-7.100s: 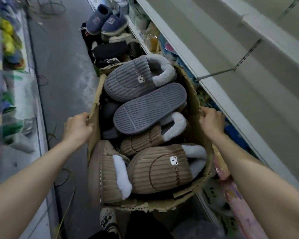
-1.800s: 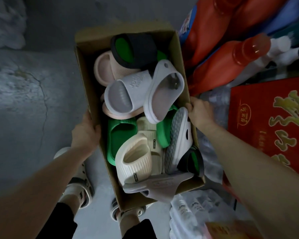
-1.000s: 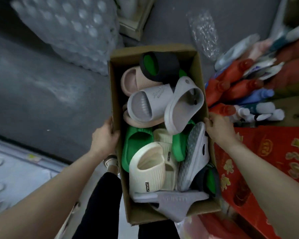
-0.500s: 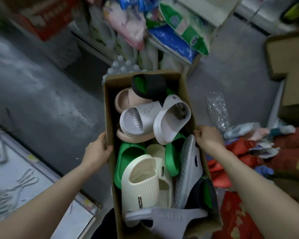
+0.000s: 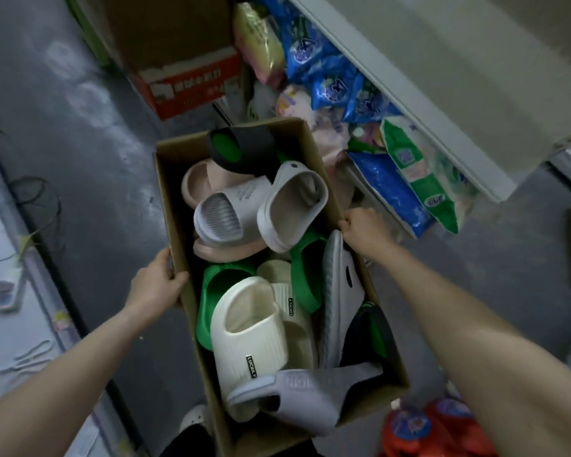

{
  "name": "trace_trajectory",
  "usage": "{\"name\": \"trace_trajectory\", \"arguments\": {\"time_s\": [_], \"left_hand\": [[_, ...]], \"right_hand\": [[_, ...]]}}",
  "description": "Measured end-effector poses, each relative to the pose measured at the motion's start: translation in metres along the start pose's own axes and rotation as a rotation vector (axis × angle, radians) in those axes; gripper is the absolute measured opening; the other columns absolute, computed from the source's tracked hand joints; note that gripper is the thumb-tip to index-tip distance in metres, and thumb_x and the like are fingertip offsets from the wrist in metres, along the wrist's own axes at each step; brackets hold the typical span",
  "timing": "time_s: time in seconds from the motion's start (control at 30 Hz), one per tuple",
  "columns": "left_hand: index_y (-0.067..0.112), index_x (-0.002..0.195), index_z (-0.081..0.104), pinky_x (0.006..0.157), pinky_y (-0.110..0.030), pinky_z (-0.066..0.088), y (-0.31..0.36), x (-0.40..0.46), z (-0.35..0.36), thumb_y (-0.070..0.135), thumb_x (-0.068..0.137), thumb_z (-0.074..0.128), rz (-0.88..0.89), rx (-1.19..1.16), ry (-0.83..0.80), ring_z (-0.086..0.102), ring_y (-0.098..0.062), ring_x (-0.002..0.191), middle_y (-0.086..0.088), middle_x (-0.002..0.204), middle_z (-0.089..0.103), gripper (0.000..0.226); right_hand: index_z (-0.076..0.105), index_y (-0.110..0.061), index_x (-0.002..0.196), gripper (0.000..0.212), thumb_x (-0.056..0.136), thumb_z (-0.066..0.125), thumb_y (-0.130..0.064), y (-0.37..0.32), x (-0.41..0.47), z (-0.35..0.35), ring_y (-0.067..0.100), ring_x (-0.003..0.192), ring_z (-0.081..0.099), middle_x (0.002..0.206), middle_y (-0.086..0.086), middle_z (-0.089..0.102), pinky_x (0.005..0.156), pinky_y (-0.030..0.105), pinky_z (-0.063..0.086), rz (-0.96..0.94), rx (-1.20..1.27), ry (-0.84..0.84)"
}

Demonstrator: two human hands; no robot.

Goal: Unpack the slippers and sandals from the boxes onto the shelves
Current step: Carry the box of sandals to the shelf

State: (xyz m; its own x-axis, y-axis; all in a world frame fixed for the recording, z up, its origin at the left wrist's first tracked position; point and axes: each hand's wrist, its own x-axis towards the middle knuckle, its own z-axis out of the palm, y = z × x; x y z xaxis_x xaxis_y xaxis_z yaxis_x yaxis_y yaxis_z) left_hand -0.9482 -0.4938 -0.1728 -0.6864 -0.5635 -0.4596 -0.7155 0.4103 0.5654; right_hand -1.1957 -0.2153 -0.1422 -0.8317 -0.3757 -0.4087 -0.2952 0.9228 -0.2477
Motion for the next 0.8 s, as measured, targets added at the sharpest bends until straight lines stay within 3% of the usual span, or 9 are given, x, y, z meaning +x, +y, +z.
{"name": "trace_trajectory", "arguments": {"time_s": [0.13, 0.27, 0.47, 0.6, 0.7, 0.8], "left_hand": [[0.029, 0.119, 0.048, 0.076, -0.045, 0.057, 0.028, 0.037, 0.027, 0.024, 0.085, 0.059, -0.100, -0.073, 0.037, 0.069, -0.029, 0.075, -0.006, 0.098, 0.068, 0.036], [0.021, 0.126, 0.046, 0.072, -0.045, 0.057, 0.048, 0.066, 0.059, 0.022, 0.089, 0.060, -0.183, -0.167, 0.047, 0.068, -0.030, 0.069, -0.010, 0.093, 0.069, 0.040], [0.017, 0.129, 0.042, 0.079, -0.045, 0.053, 0.063, 0.109, 0.108, 0.021, 0.087, 0.059, -0.242, -0.193, 0.052, 0.065, -0.035, 0.086, -0.014, 0.101, 0.068, 0.045], [0.016, 0.134, 0.035, 0.079, -0.043, 0.052, 0.065, 0.132, 0.132, 0.025, 0.089, 0.056, -0.298, -0.172, 0.020, 0.063, -0.040, 0.094, -0.017, 0.107, 0.066, 0.050], [0.014, 0.128, 0.037, 0.074, -0.042, 0.052, 0.068, 0.143, 0.144, 0.023, 0.090, 0.053, -0.301, -0.149, 0.030, 0.064, -0.037, 0.083, -0.012, 0.093, 0.065, 0.042], [0.009, 0.126, 0.038, 0.066, -0.037, 0.042, 0.075, 0.149, 0.149, 0.019, 0.091, 0.053, -0.245, -0.101, 0.046, 0.061, -0.037, 0.081, -0.008, 0.086, 0.060, 0.038]], "right_hand": [[0.040, -0.022, 0.061, 0.037, 0.097, 0.051, -0.023, 0.001, 0.081, -0.021, 0.034, 0.079, 0.059, 0.077, 0.012, 0.055, 0.058, 0.034, 0.036, -0.087, -0.105, -0.008], [0.060, -0.011, 0.081, 0.022, 0.097, 0.051, -0.023, 0.005, 0.146, -0.031, 0.041, 0.089, 0.061, 0.093, 0.022, 0.065, 0.062, 0.035, 0.033, -0.150, -0.223, 0.001], [0.065, -0.010, 0.103, 0.023, 0.097, 0.050, -0.027, 0.026, 0.223, -0.019, 0.044, 0.098, 0.059, 0.104, 0.024, 0.064, 0.067, 0.039, 0.036, -0.204, -0.314, 0.017], [0.067, -0.013, 0.103, 0.023, 0.097, 0.050, -0.027, 0.040, 0.253, -0.001, 0.044, 0.100, 0.058, 0.106, 0.023, 0.065, 0.070, 0.040, 0.037, -0.206, -0.315, -0.007], [0.068, -0.014, 0.100, 0.021, 0.096, 0.051, -0.026, 0.050, 0.270, 0.011, 0.044, 0.101, 0.059, 0.107, 0.023, 0.066, 0.070, 0.039, 0.034, -0.187, -0.308, 0.002], [0.069, -0.016, 0.099, 0.022, 0.096, 0.051, -0.027, 0.055, 0.282, 0.017, 0.043, 0.100, 0.059, 0.106, 0.023, 0.066, 0.071, 0.039, 0.036, -0.163, -0.286, -0.013]]}}
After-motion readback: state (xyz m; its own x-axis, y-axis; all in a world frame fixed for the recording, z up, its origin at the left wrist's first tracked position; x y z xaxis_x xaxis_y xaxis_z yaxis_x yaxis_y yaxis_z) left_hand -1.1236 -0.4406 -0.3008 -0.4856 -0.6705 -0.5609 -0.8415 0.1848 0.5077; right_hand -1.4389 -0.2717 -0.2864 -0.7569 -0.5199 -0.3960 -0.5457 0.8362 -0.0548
